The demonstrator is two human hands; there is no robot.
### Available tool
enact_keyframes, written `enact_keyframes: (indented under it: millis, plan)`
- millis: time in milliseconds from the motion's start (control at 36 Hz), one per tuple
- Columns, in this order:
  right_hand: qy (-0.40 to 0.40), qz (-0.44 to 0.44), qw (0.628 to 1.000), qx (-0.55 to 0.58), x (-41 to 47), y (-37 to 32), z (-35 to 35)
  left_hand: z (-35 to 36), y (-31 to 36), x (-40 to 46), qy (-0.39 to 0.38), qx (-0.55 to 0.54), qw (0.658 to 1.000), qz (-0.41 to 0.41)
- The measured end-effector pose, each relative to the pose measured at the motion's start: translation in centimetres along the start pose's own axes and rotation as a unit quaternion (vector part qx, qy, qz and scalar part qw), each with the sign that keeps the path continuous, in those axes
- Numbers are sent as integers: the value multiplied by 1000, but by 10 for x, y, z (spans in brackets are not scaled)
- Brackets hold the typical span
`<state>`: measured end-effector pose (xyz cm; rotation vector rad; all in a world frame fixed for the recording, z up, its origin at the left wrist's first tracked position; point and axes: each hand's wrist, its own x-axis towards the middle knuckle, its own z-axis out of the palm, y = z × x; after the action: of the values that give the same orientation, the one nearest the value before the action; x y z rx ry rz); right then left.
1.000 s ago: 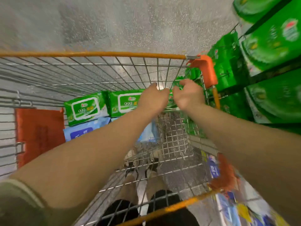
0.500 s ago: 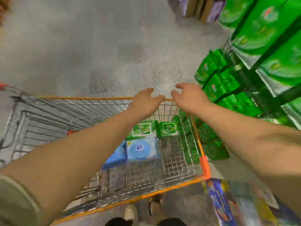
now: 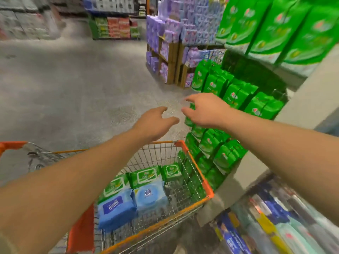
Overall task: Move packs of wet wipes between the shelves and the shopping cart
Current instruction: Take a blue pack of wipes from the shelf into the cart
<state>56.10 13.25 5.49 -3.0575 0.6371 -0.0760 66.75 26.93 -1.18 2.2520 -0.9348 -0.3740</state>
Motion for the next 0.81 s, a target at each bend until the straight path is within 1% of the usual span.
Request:
enact_keyframes:
  millis: [167, 361, 556, 806]
  plan:
    - [10, 37, 998, -45, -76, 21, -68, -4, 77, -31, -32, 6, 995, 96]
    - [46, 133, 987, -79, -175, 76, -128, 23, 173, -66, -58, 20, 979, 193]
    - [67, 227, 969, -77, -283, 139, -147, 63, 262, -113, -82, 30, 958, 272]
    - [62, 320, 944, -57, -444, 215, -145, 147, 371, -189, -146, 21, 935, 323]
